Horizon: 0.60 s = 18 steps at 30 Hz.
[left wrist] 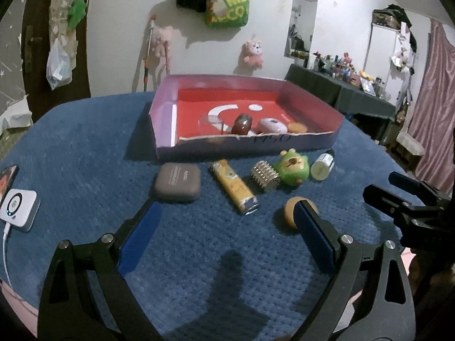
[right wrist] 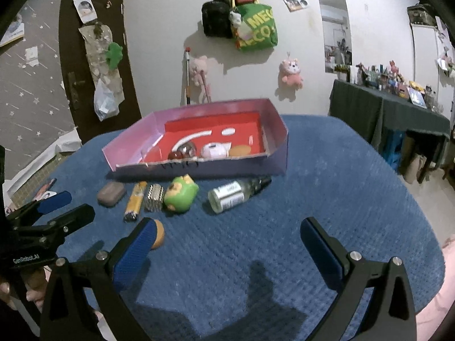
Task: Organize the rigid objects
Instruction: 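Move the left tool to the grey eye shadow case while the right tool approaches the dropper bottle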
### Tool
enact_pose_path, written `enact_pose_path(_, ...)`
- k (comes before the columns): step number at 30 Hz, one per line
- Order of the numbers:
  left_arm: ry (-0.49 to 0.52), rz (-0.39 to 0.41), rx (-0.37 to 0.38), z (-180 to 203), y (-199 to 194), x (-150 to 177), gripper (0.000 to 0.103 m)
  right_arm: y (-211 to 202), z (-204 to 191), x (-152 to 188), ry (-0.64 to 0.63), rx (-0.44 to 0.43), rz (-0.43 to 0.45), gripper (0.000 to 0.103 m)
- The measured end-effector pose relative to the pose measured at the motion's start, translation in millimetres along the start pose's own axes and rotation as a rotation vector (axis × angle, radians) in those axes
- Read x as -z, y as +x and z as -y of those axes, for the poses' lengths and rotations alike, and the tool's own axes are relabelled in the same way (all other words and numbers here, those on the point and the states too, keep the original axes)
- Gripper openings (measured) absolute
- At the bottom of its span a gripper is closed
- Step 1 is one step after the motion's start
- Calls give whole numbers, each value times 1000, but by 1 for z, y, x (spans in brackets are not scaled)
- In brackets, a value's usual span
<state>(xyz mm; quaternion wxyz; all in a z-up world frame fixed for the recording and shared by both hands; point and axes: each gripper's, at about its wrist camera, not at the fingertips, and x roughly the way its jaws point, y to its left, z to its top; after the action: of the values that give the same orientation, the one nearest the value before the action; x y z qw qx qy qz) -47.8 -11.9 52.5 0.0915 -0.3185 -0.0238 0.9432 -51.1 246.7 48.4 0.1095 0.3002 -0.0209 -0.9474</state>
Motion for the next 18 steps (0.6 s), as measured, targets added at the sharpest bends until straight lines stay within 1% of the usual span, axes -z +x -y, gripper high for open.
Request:
enact_pose_path(5,-8,-31,-16,-5,8,1,95,9,0,4,3,-2,-27,103)
enact_pose_path(10,-6,-49,-10,-8,14,-5,95,13,1,4,-4,9,-31,103)
enact_pose_path(14,1,-61,-20,-11,19,-11,95,19,6,-2,18,6,-45,103)
enact_pose_path(18,-15,-83,-40,-23,30,-20,95,26,11,-10,39,2,-64,103)
